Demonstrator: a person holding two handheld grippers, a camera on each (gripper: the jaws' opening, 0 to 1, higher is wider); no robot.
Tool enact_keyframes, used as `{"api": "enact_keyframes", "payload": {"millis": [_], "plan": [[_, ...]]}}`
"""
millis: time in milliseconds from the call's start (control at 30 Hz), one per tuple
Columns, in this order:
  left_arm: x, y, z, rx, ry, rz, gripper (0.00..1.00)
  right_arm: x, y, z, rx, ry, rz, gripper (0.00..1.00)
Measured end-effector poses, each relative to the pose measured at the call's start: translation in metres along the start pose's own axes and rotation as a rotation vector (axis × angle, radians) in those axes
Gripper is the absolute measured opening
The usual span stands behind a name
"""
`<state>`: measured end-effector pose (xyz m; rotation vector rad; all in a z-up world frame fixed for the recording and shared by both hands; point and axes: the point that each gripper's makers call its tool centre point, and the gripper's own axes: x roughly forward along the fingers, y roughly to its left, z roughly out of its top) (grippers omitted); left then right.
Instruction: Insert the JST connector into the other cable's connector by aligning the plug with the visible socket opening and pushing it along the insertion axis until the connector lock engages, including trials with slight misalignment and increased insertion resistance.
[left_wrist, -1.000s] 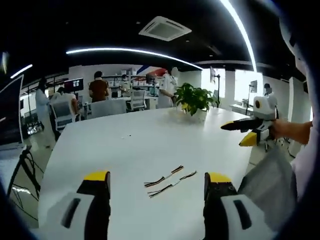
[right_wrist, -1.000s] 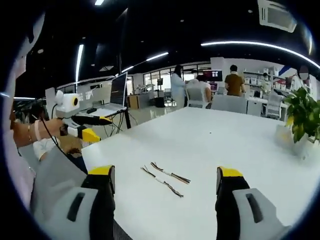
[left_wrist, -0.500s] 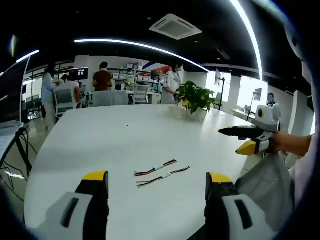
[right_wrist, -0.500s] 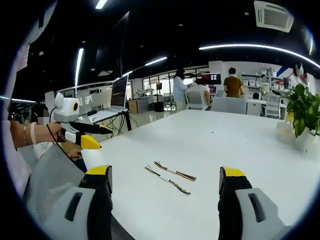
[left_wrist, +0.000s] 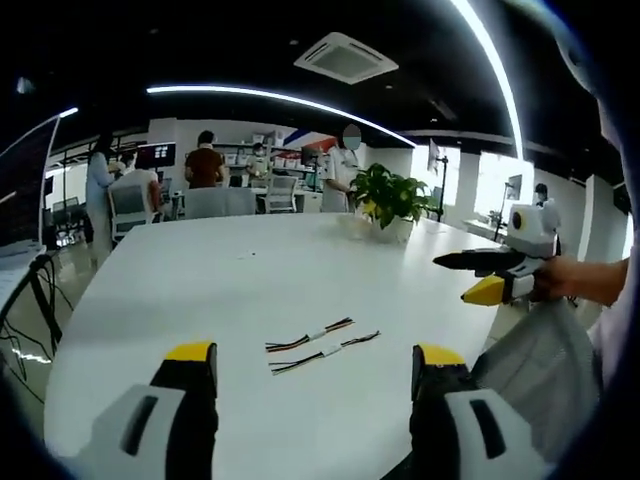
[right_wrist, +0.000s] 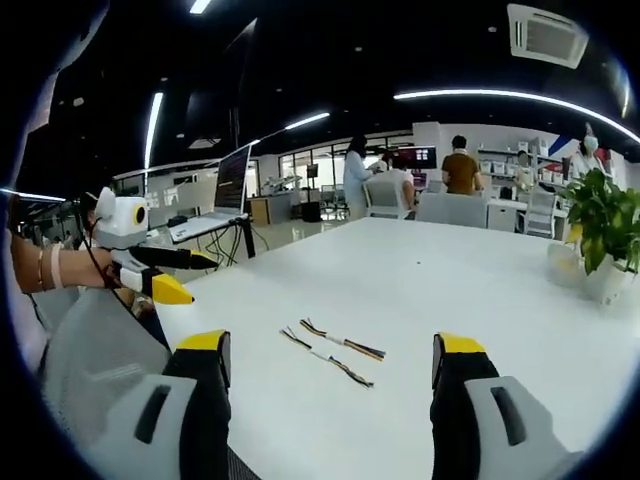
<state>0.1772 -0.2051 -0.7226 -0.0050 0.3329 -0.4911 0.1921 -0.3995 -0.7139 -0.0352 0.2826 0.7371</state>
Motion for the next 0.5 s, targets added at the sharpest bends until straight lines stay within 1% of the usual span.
{"api": "enact_keyframes", "payload": {"millis": [100, 167, 267, 333, 500], "plan": [[0.0008, 0.0018, -0.0011, -0.026, -0.002, 0.0, 0.77, -0.0004, 0.0001, -0.0005, 0.003, 0.002, -0.002, 0.8], [0.0006, 0.0021, -0.002, -0.023, 0.001, 0.004, 0.77, -0.0002, 0.0003, -0.0021, 0.0, 0.011, -0.007, 0.8], [0.0011, -0.0004, -0.0051, 0.006, 0.02, 0.004, 0.77, 0.0, 0.0, -0.0037, 0.0, 0.019, -0.011, 0.79], [0.0012, -0.0015, -0.0043, 0.003, 0.017, -0.005, 0.76, -0.0002, -0.0021, -0.0047, -0.003, 0.023, -0.023, 0.78], [-0.0005, 0.0017, -0.0041, -0.01, 0.013, 0.014, 0.75, -0.0011, -0.0063, -0.0076, 0.005, 0.032, -0.045, 0.75]]}}
